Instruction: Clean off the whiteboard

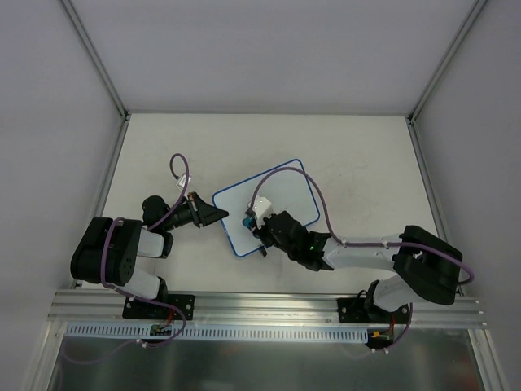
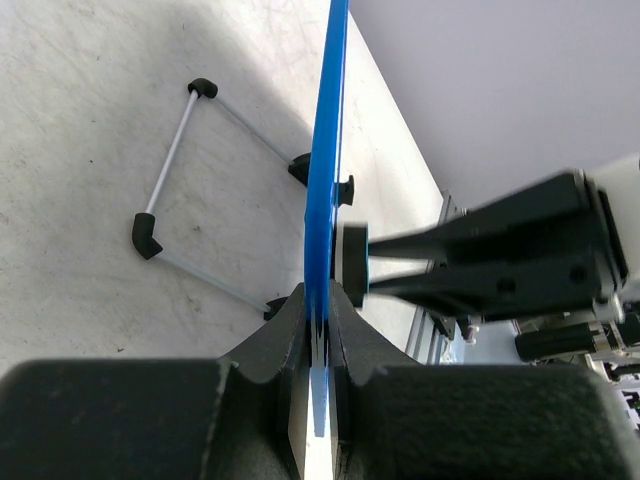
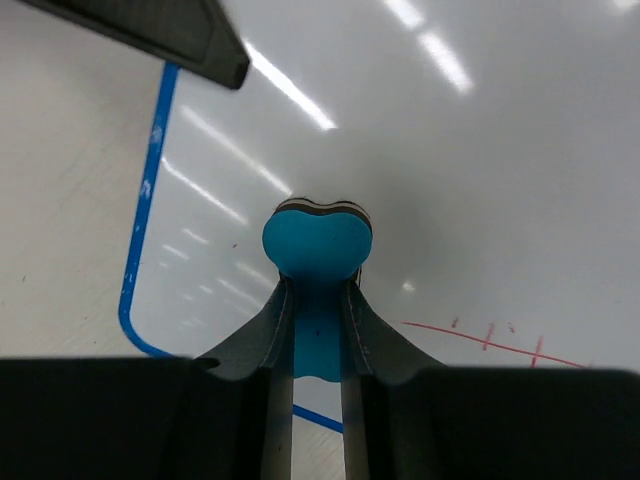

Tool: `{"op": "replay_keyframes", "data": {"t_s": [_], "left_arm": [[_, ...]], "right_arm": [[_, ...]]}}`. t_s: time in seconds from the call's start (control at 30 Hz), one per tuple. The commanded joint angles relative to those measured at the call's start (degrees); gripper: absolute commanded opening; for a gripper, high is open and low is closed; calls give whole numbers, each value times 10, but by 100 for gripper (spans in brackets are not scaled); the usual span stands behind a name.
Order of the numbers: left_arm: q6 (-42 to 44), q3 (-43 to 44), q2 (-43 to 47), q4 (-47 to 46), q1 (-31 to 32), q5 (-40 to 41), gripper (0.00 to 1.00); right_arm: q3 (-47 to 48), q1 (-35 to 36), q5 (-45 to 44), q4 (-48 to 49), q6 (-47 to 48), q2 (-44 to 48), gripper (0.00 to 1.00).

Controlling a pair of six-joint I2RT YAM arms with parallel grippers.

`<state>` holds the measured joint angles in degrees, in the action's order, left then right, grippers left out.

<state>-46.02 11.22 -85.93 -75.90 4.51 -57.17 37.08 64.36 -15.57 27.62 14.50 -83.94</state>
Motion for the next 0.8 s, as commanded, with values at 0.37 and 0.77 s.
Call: {"op": "replay_keyframes", "data": {"t_s": [0.37,0.77], "left_arm": [[24,-3,1,-198,3,-25,0],[25,-5,3,-198,3,-25,0]], "right_arm": [[15,109,-44,-23,101,-51,0],[1,53,-46,16,60,-33,0]]}}
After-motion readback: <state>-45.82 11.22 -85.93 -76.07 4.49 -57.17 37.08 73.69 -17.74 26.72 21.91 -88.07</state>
